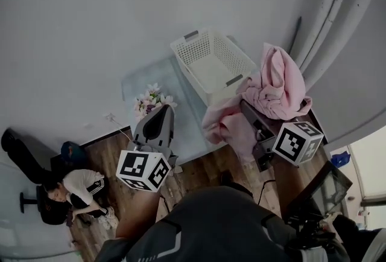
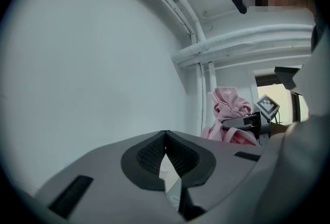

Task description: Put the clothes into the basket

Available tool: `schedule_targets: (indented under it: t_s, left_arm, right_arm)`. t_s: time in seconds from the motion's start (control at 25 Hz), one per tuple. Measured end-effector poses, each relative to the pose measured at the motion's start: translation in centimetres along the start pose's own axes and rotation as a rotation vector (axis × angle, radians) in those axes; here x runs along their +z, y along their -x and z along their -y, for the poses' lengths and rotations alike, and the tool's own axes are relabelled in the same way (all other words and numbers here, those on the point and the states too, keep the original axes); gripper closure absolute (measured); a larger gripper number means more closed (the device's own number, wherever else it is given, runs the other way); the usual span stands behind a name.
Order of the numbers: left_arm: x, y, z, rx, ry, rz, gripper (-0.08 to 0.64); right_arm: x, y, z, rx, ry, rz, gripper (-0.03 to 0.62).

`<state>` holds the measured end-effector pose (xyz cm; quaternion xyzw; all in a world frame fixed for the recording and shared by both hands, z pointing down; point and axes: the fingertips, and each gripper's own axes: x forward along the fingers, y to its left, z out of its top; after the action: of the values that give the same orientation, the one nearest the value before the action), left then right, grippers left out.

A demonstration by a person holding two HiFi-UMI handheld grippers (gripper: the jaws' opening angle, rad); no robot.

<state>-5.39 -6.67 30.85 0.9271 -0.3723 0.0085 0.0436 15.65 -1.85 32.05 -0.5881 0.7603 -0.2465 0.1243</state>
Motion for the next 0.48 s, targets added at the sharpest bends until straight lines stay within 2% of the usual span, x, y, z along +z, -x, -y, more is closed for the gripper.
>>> schedule_targets:
  t_s: [0.2,0.36,0.48]
  left_arm:
    - [-0.1,-3.0,-0.1,0.083,-0.007,-0.025,0.553]
    - [-0.8,-4.6,0.3,0.131,-0.019,-0.058,0.553]
    - [-0.5,-5.6,0.5,0.146,-0.051,-0.069,0.554]
  right_arm:
    - [2.2,-2.0,3.4,0.054,-0.011,-0.036,0.227]
    - [4.3,-3.9,5.3,0.087,0.096,-0.060,0.227]
    - [5.6,-5.5,6.1,0.131,0.132,-0.079,0.227]
